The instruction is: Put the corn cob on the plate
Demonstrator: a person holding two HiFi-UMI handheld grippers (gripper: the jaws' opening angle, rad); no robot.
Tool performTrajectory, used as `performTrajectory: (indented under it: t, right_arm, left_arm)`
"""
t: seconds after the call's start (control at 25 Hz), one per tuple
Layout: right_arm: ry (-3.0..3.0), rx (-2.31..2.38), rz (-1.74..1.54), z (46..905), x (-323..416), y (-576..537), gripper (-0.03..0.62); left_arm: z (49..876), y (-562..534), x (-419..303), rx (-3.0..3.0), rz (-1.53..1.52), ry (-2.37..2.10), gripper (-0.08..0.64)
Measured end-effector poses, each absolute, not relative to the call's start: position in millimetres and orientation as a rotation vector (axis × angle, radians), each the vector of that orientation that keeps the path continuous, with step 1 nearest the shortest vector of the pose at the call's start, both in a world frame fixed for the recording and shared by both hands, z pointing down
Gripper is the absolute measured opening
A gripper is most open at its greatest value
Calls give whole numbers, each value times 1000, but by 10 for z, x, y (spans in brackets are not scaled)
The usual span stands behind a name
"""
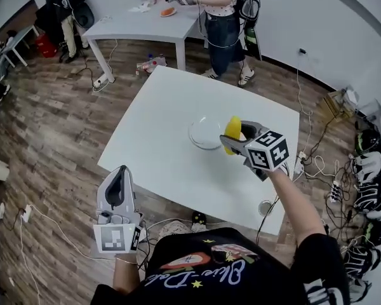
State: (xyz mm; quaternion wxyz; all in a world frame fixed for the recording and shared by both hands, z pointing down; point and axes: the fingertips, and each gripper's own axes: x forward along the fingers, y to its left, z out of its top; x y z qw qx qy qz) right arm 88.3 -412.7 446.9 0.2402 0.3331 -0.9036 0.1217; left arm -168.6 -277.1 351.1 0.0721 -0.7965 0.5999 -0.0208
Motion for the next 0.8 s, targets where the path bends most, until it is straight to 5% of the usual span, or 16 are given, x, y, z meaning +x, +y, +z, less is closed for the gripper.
performTrajectory:
  t: [0.8]
  right_arm:
    - [-1737, 266, 258, 6128, 262, -5020, 253]
  left_arm:
    - [3821, -3266, -2575, -2289, -165, 2082, -14]
